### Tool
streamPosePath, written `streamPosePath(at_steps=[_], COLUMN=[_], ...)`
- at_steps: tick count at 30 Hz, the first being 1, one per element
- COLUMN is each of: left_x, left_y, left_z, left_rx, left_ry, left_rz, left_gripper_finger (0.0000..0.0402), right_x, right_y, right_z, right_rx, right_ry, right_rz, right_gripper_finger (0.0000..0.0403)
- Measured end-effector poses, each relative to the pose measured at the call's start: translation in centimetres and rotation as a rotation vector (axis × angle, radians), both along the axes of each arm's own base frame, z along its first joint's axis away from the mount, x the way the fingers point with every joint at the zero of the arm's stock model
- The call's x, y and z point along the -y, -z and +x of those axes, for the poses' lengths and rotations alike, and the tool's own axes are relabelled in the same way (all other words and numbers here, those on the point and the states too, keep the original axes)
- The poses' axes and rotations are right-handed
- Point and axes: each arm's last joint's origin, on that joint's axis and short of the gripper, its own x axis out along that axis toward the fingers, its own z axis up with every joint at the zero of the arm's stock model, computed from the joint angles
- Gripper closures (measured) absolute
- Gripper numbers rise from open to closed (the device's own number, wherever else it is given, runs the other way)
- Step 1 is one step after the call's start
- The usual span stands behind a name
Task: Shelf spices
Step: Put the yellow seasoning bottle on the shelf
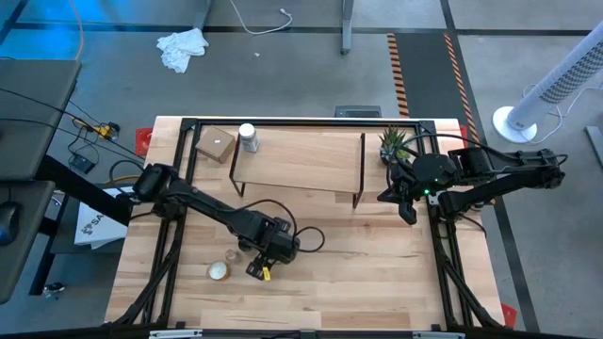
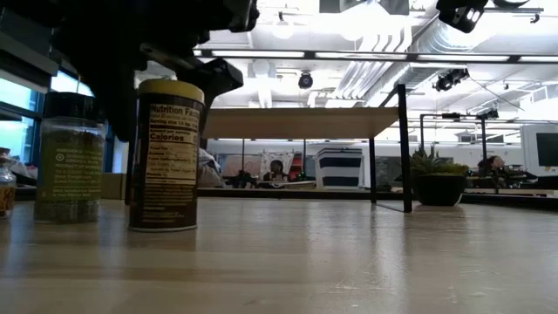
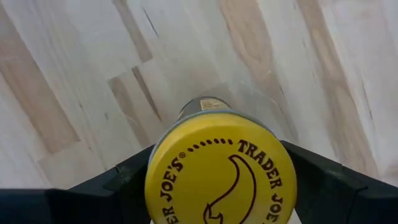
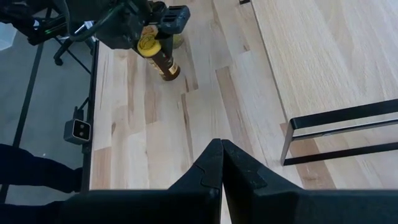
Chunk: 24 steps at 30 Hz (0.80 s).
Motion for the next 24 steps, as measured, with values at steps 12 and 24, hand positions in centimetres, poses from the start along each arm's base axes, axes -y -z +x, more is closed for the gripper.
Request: streamPosePath(at_steps=[12,24], left_x=[0.2,0.2], left_y=[-0.2,-2.1], left_z=[0.0,0.2], left_rx=[0.014,0.009], left_ry=[0.002,0.036], left_rz=[0.016,0.044], left_gripper_finger=[0.0131,0.0190], right_x=[0.0,0.0], right_y=[0.0,0.0], right_z=[0.0,0.0], right_rx=[0.000,-0.002], right_ry=[0.019,0.027], right_rz=[0.008,0.016], right_gripper_finger=[0.0403,0.0403])
